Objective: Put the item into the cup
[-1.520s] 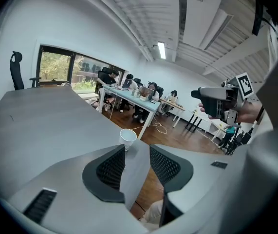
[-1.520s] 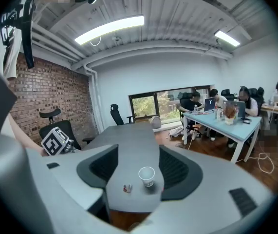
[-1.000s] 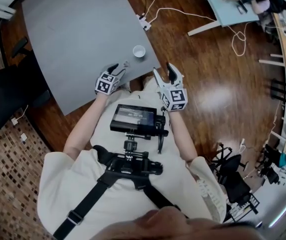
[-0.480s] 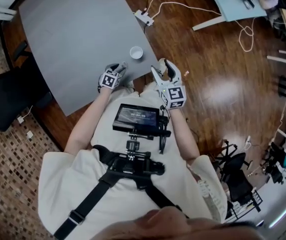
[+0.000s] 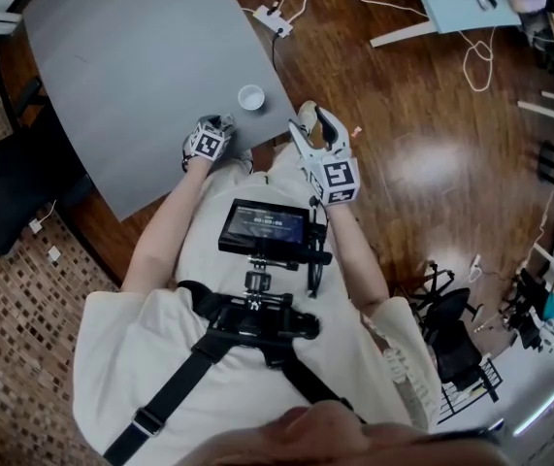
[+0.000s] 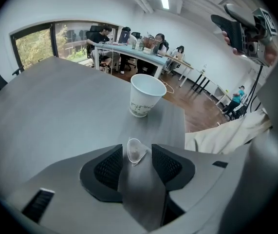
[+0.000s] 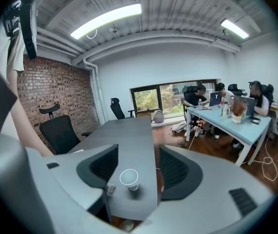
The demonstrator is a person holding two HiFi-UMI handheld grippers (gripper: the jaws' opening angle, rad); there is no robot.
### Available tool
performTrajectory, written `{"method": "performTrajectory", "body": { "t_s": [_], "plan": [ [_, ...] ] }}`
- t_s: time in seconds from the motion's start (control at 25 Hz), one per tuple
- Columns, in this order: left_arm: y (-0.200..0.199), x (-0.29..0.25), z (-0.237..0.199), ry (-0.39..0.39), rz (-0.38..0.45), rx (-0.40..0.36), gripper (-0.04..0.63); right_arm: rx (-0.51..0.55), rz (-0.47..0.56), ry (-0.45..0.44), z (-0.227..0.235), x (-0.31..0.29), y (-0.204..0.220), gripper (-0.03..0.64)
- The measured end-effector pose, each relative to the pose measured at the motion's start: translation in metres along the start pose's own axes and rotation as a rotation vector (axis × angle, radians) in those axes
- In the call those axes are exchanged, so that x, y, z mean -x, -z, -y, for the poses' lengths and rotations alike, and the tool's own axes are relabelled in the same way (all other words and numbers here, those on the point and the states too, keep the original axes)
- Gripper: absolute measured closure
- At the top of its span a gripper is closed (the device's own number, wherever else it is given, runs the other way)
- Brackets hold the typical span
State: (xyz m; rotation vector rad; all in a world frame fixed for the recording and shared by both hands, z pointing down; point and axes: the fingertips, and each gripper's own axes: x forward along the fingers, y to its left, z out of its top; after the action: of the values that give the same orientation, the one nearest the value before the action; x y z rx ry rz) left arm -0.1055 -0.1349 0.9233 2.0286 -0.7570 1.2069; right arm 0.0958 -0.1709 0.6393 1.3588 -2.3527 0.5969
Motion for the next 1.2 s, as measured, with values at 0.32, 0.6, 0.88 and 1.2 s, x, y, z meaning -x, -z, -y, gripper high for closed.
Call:
{"method": "performTrajectory", "body": {
  "t_s": [0.32,0.6,0.88,1.2],
  "plan": [
    [0.005,-0.005,-0.01,-0.025,0.015,-0.009,0.515,-0.006,-0.002,-0.009,0.004,-0.005,0.001,0.337],
    [-0.005,0.012,-0.013,-0.04,0.06,0.011,0.591,-0.017,0.001,-0.014,0.004,-0.007,0.006,0.337],
    [-0.083,0.082,0.004,-0.019,0.264,-0.038,0.592,-0.046,-0.003,-0.006,0.006,-0.011,0.015,0.337],
    [-0.132,0.079,0.042,0.053,0.242,-0.191,0.592,-0.056,-0.005,0.01,0.011,-0.009,0.021,0.337]
  ]
}}
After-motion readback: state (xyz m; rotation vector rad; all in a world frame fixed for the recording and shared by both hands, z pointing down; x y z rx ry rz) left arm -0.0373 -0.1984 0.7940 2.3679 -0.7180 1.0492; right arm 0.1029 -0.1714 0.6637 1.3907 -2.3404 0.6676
